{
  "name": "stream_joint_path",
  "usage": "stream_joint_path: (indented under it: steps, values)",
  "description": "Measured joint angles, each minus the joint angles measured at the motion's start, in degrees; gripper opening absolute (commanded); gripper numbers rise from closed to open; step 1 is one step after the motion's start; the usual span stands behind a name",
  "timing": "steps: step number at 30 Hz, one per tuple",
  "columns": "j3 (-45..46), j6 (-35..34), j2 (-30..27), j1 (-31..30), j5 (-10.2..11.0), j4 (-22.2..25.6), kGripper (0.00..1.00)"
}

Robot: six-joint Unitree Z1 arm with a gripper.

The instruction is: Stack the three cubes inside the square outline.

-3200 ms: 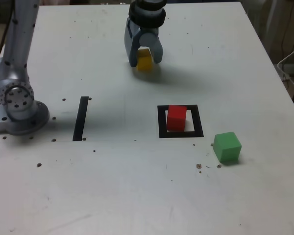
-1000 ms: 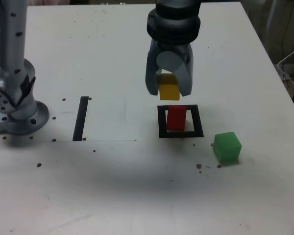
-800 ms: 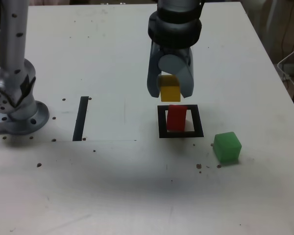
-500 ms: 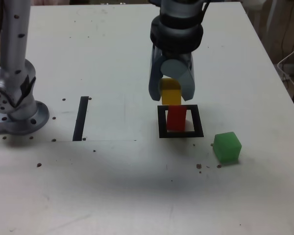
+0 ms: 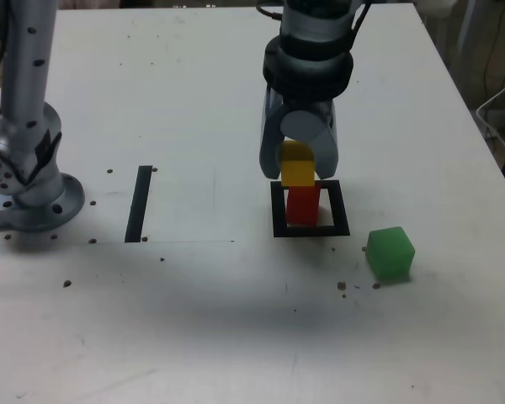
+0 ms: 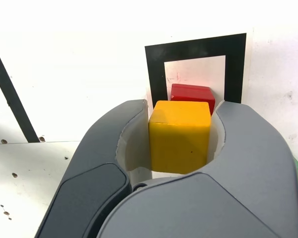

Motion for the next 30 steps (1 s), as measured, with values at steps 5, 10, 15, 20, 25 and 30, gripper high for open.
stream_joint_path:
  steps: [5,10,15,20,25,30]
  values:
    - [1.09,0.00,0.31,0.00,-0.36,-1.63,0.08]
    - [1.17,0.00,0.77,0.00,-0.49,-1.90,0.09]
    - [1.00,0.03,1.54,0.00,-0.55,-1.87,0.09]
    - [1.00,0.29,1.63,0.00,-0.55,-1.86,0.11]
    - [1.00,0.75,1.75,0.00,-0.85,-1.87,0.14]
    - [0.91,1.02,1.75,0.00,-1.01,-1.90,0.27]
